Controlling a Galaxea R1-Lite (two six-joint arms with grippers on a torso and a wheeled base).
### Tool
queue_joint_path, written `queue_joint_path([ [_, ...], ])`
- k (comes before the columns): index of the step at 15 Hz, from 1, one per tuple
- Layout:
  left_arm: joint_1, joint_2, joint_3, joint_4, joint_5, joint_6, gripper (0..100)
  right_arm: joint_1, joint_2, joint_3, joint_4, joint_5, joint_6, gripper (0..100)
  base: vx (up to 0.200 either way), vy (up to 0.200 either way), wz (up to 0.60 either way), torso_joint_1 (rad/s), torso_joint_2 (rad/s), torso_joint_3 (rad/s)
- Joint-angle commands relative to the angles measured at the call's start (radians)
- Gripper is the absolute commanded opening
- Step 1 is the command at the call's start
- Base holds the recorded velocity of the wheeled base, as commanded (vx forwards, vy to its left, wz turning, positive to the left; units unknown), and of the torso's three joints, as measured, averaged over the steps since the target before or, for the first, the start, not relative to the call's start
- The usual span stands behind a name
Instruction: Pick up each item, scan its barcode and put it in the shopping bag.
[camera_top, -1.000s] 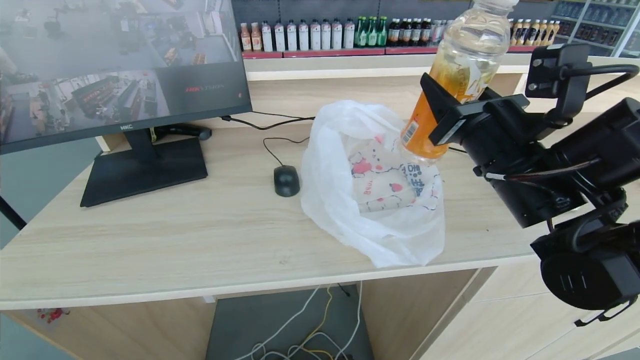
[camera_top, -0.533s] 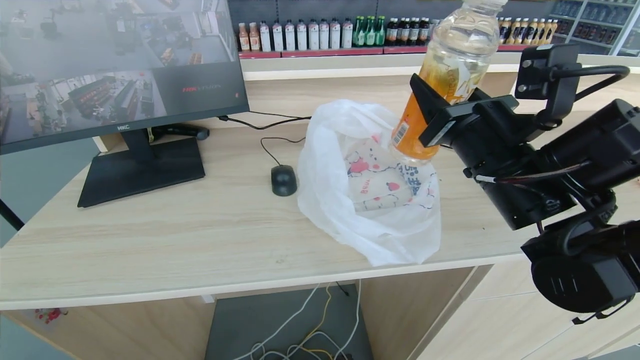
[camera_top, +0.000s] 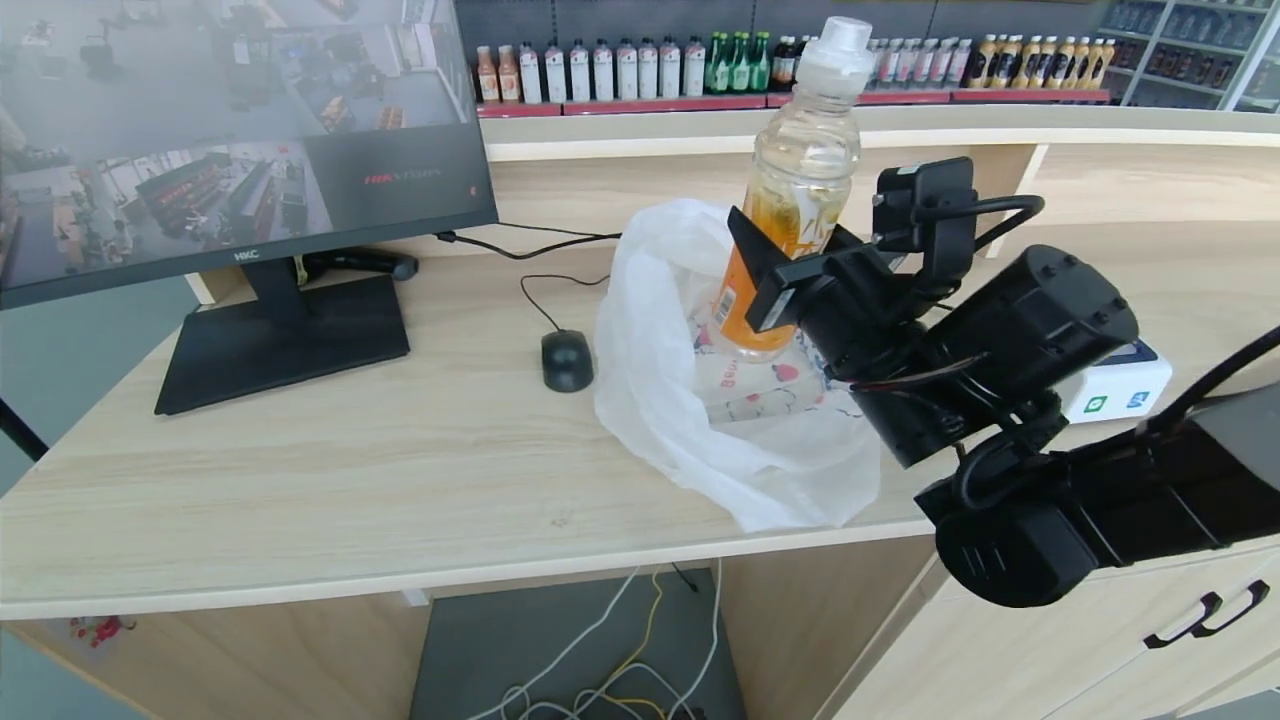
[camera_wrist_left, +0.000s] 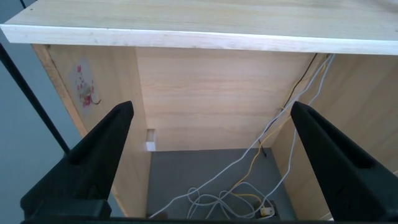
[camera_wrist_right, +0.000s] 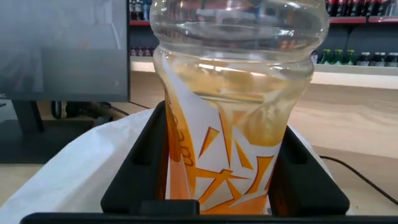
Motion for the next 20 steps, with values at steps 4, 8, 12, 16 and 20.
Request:
queue_joint_path([
  [4, 0.0, 0.0, 0.0, 0.0, 0.0, 0.002, 100, 0.016, 0.059, -0.025, 0.005, 0.001, -0.008, 0, 0.0, 0.0, 0.0, 0.0, 0.0, 0.0],
  [8, 0.0, 0.0, 0.0, 0.0, 0.0, 0.0, 100, 0.015, 0.069, -0.027, 0.003, 0.005, -0.022, 0, 0.0, 0.0, 0.0, 0.0, 0.0, 0.0],
  [12, 0.0, 0.0, 0.0, 0.0, 0.0, 0.0, 100, 0.016, 0.096, -0.027, 0.003, 0.008, -0.025, 0, 0.0, 0.0, 0.0, 0.0, 0.0, 0.0],
  [16, 0.0, 0.0, 0.0, 0.0, 0.0, 0.002, 100, 0.024, 0.122, -0.024, 0.003, 0.008, -0.025, 0, 0.0, 0.0, 0.0, 0.0, 0.0, 0.0],
  [20, 0.0, 0.0, 0.0, 0.0, 0.0, 0.002, 100, 0.033, 0.164, -0.025, 0.002, 0.005, -0.023, 0, 0.0, 0.0, 0.0, 0.0, 0.0, 0.0],
])
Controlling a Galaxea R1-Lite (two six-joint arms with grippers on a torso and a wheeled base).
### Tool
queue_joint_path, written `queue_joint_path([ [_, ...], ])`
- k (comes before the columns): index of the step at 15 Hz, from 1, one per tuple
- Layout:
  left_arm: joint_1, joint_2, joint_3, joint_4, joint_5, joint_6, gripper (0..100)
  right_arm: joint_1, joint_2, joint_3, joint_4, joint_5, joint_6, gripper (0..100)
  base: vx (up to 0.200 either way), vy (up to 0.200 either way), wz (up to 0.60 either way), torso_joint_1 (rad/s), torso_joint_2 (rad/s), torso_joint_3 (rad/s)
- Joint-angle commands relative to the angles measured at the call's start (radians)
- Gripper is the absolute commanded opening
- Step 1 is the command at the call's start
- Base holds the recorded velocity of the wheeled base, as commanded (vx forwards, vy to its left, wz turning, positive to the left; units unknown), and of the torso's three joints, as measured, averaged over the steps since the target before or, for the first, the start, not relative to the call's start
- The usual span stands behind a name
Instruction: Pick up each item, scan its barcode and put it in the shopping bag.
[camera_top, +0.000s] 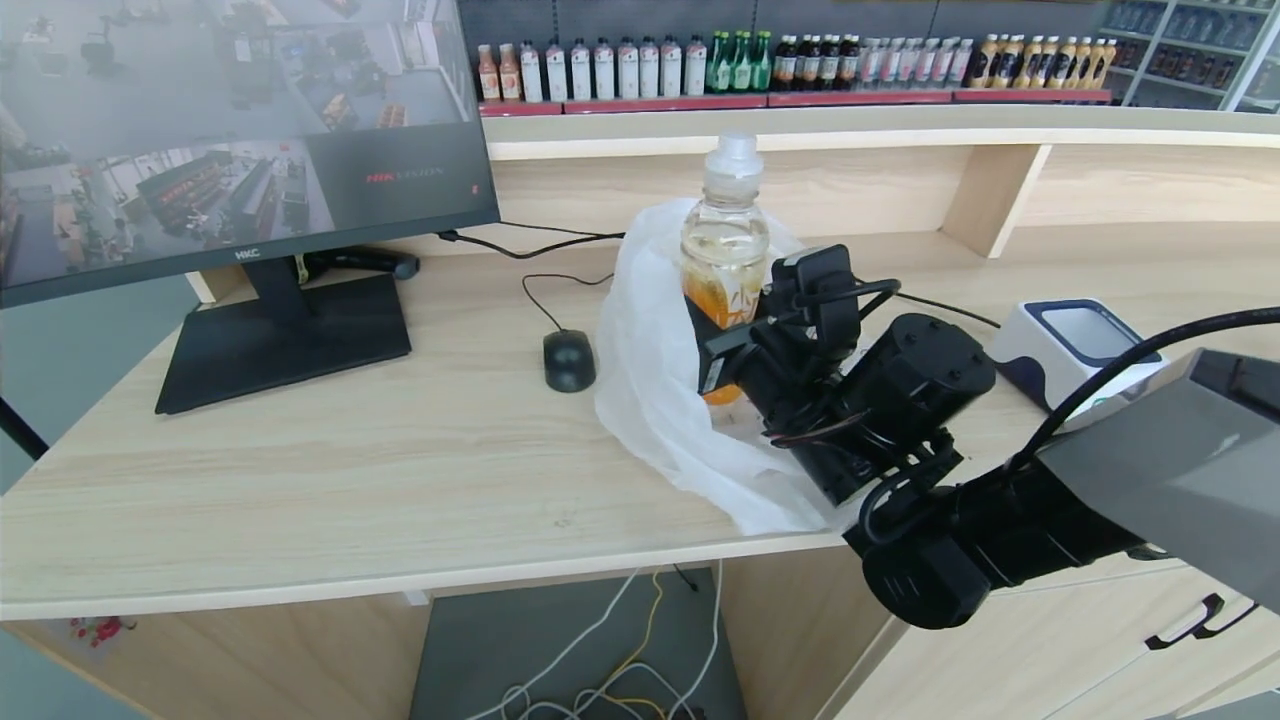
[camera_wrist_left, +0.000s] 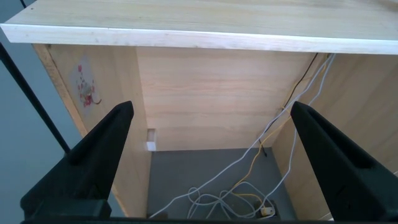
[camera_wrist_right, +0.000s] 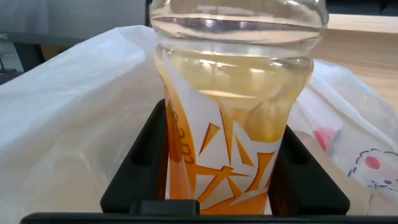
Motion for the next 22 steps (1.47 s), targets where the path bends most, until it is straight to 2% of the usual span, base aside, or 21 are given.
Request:
queue_joint_path([
  [1, 0.0, 0.0, 0.0, 0.0, 0.0, -0.002, 100, 0.003, 0.019, -0.001, 0.004, -0.001, 0.0, 0, 0.0, 0.0, 0.0, 0.0, 0.0, 0.0],
  [22, 0.0, 0.0, 0.0, 0.0, 0.0, -0.002, 100, 0.024, 0.015, 0.021, 0.002, -0.002, 0.02, 0, 0.0, 0.0, 0.0, 0.0, 0.0, 0.0],
])
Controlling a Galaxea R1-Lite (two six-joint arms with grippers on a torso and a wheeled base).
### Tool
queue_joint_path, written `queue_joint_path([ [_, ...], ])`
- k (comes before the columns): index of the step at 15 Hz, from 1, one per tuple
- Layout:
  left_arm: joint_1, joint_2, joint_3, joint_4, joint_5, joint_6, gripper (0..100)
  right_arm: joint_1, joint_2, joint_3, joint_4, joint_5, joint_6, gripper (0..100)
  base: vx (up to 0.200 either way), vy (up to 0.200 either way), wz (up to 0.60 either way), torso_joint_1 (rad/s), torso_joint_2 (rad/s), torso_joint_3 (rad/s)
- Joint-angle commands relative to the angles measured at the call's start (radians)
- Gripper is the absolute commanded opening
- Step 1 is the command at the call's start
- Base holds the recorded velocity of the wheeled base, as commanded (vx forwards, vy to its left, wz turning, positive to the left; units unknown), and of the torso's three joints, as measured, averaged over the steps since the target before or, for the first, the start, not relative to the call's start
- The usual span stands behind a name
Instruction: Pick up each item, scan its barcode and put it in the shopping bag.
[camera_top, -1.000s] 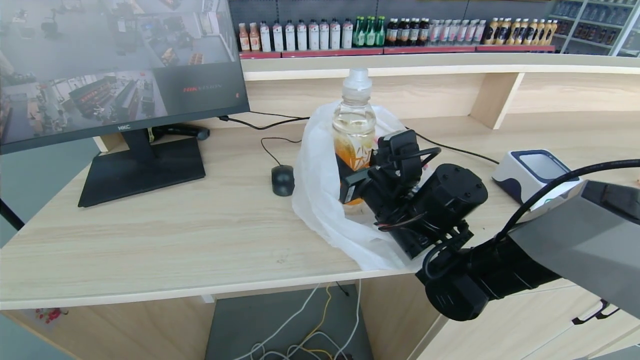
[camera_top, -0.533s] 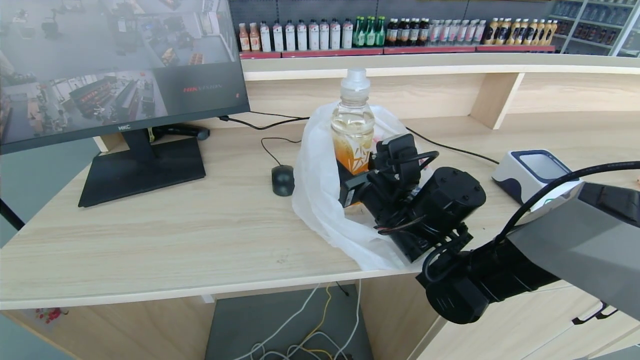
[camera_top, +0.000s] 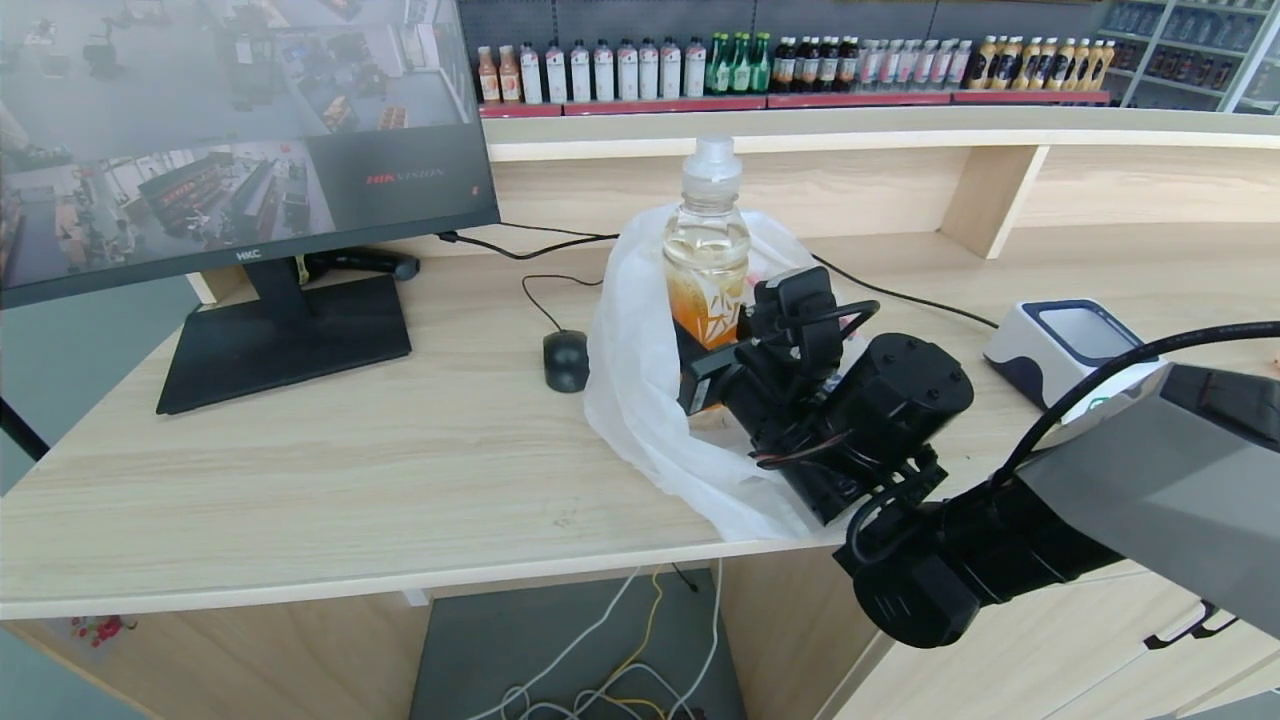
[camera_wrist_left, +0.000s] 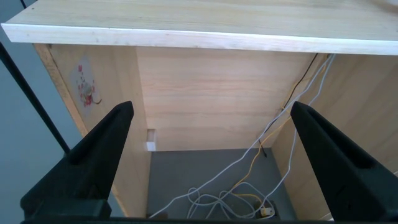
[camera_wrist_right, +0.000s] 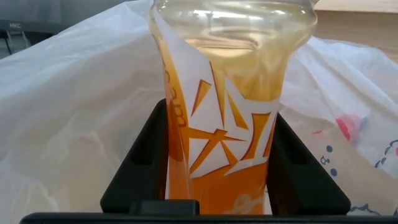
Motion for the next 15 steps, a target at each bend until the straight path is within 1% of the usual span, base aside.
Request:
queue_joint_path([
  [1, 0.0, 0.0, 0.0, 0.0, 0.0, 0.0, 100, 0.0, -0.005, 0.0, -0.002, 0.0, 0.005, 0, 0.0, 0.0, 0.0, 0.0, 0.0, 0.0],
  [4, 0.0, 0.0, 0.0, 0.0, 0.0, 0.0, 100, 0.0, -0.008, 0.0, -0.002, 0.0, 0.008, 0, 0.0, 0.0, 0.0, 0.0, 0.0, 0.0],
  [5, 0.0, 0.0, 0.0, 0.0, 0.0, 0.0, 100, 0.0, -0.01, 0.0, -0.002, 0.0, 0.008, 100, 0.0, 0.0, 0.0, 0.0, 0.0, 0.0],
  [15, 0.0, 0.0, 0.0, 0.0, 0.0, 0.0, 100, 0.0, -0.036, 0.017, -0.003, 0.0, 0.012, 100, 0.0, 0.0, 0.0, 0.0, 0.0, 0.0],
])
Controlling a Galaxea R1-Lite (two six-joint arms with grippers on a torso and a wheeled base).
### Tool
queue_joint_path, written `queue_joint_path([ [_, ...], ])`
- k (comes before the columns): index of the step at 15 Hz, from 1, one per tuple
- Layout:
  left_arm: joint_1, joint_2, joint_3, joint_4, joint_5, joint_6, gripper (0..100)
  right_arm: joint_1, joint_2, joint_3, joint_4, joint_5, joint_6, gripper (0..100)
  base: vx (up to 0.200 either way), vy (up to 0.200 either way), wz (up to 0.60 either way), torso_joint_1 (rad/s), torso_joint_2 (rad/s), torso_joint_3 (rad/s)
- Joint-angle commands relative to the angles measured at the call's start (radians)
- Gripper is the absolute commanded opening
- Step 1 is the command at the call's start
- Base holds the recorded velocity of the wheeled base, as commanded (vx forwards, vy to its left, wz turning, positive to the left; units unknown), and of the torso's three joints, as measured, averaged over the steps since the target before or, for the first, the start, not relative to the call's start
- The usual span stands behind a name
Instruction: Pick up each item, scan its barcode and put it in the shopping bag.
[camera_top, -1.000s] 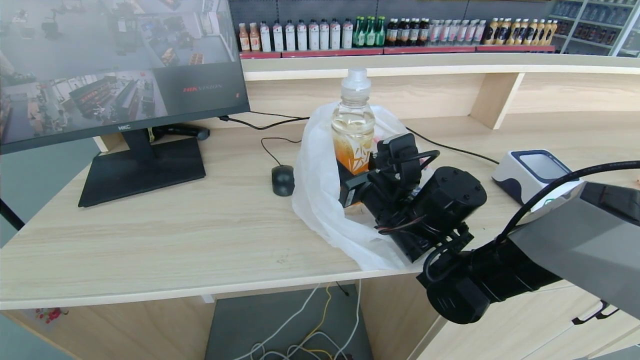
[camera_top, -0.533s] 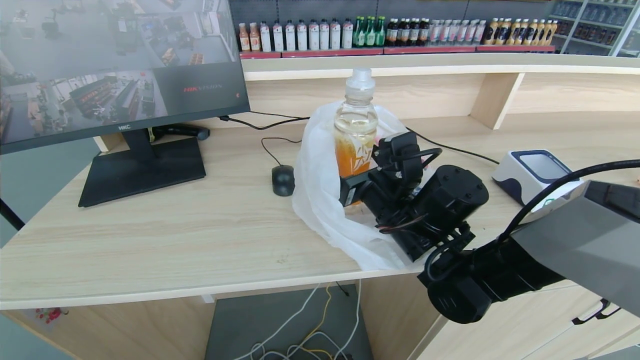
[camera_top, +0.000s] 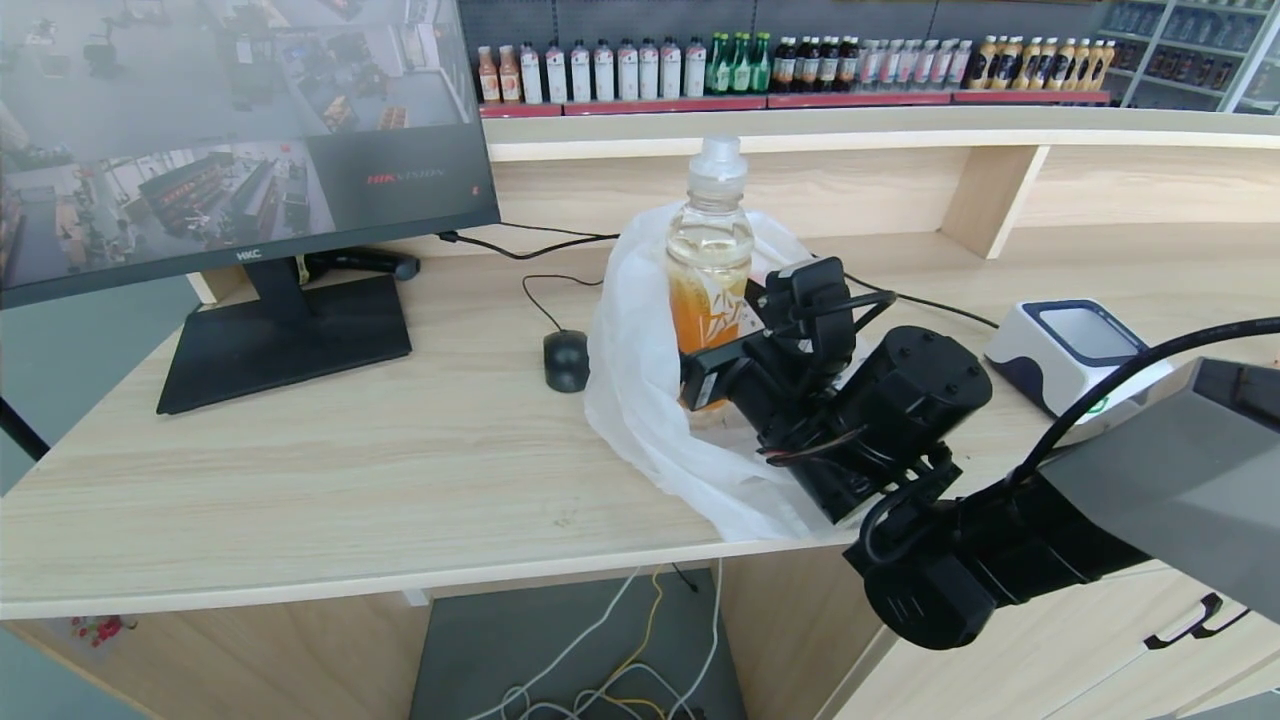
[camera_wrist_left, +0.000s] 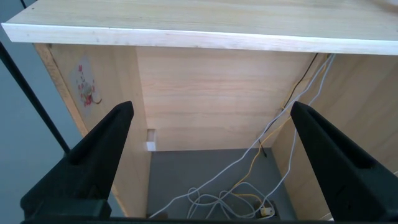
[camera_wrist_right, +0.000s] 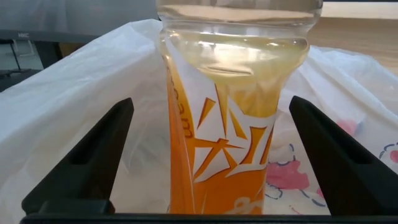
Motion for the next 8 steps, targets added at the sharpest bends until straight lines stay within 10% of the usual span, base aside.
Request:
queue_joint_path([
  [1, 0.0, 0.0, 0.0, 0.0, 0.0, 0.0, 100, 0.0, -0.008, 0.001, -0.001, 0.0, 0.006, 100, 0.0, 0.0, 0.0, 0.0, 0.0, 0.0],
  [8, 0.0, 0.0, 0.0, 0.0, 0.0, 0.0, 100, 0.0, -0.046, 0.021, -0.001, 0.0, 0.017, 100, 0.0, 0.0, 0.0, 0.0, 0.0, 0.0],
])
